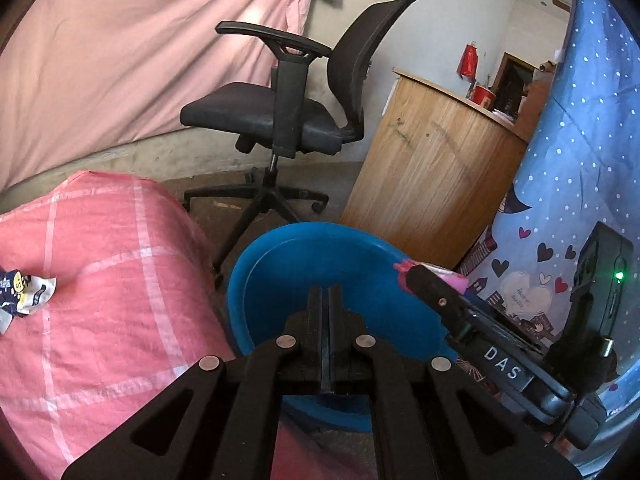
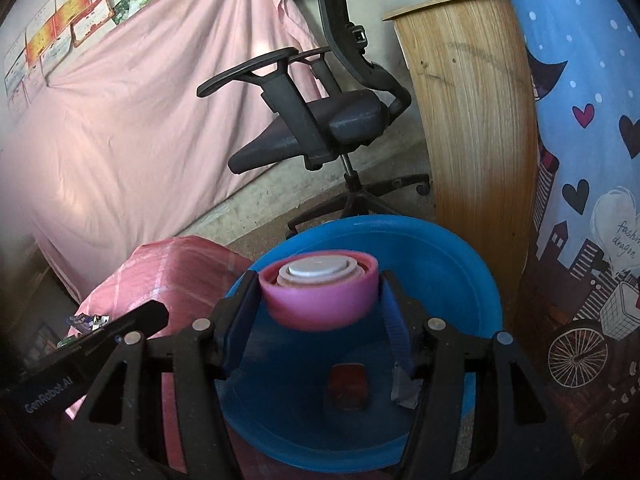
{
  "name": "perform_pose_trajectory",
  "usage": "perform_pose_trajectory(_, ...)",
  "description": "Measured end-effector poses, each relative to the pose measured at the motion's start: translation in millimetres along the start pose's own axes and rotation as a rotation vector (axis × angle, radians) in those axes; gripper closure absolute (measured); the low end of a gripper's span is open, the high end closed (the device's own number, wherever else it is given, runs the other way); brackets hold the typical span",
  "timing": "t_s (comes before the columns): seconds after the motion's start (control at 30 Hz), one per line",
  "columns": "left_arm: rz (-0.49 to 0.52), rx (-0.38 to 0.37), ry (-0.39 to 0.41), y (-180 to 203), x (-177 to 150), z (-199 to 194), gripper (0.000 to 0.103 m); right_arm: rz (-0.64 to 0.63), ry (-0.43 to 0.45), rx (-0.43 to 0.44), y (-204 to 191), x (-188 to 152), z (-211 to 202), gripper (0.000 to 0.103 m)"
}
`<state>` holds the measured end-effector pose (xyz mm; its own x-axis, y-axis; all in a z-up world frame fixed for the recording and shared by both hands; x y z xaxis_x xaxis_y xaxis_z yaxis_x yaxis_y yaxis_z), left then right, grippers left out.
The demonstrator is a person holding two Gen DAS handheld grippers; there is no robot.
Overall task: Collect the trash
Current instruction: 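Carry wrapper and tape roll over the bucket and open both grippers, then move both grippers back over the table toward the remaining trash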
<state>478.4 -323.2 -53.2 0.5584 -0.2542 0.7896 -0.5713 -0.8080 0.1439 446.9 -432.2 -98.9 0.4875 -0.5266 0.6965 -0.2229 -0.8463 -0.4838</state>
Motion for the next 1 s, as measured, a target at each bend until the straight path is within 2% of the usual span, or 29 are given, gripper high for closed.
perform_pose_trajectory(0.33, -0.026, 0.05, 0.035, -19.1, 0.0, -17.9, 0.102, -0.03, 0.03, 0.004, -7.4, 2.6, -3.0, 0.017)
perform_pose_trajectory(0.43, -0.031, 0.062, 0.043, -23.6, 0.5, -23.3, 0.098, -0.032, 0.031, 0.009, -9.4, 2.0, -3.3, 0.015)
perform_pose_trajectory(0.5, -0.038, 0.068, 0.055, -26.6, 1.0, -28.4, 0.088, -0.038, 0.04, 0.015, -13.0, 3.3, -5.0, 0.014)
perform_pose_trajectory(0.57, -0.052, 0.076, 0.081, -31.1, 1.7, -36.6, 0.072, -0.05, 0.06, 0.023, -18.2, 4.7, -8.5, 0.011)
perform_pose_trajectory(0.7, -0.061, 0.115, 0.124, -41.2, 4.1, -53.2, 0.068, -0.078, 0.095, 0.055, -31.7, 6.8, -15.0, 0.003)
perform_pose_trajectory(0.8, -0.073, 0.158, 0.162, -52.9, 3.9, -70.9, 0.053, -0.107, 0.14, 0.087, -46.3, 8.4, -24.5, 0.0)
perform_pose_trajectory(0.9, -0.095, 0.221, 0.219, -68.7, 2.3, -94.9, 0.038, -0.142, 0.187, 0.121, -62.8, 7.9, -34.3, 0.0)
perform_pose_trajectory(0.97, -0.106, 0.261, 0.246, -77.3, 1.3, -107.2, 0.016, -0.16, 0.212, 0.146, -74.0, 6.6, -40.0, 0.0)
perform_pose_trajectory(1.0, -0.112, 0.287, 0.264, -82.3, 0.0, -114.8, 0.011, -0.169, 0.222, 0.16, -79.9, 5.3, -41.9, 0.0)
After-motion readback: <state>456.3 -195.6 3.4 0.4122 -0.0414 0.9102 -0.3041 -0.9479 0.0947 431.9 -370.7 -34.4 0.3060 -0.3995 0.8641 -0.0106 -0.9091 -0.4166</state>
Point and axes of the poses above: each gripper's, at about its wrist camera, not at the fingertips, and z roughly the way its jaws point, y to its right, x to its top, the point moved 7 cm from there along z, roughly the way its jaws point, and after that the axes turned 10 degrees about z, right-handed, at the moved point
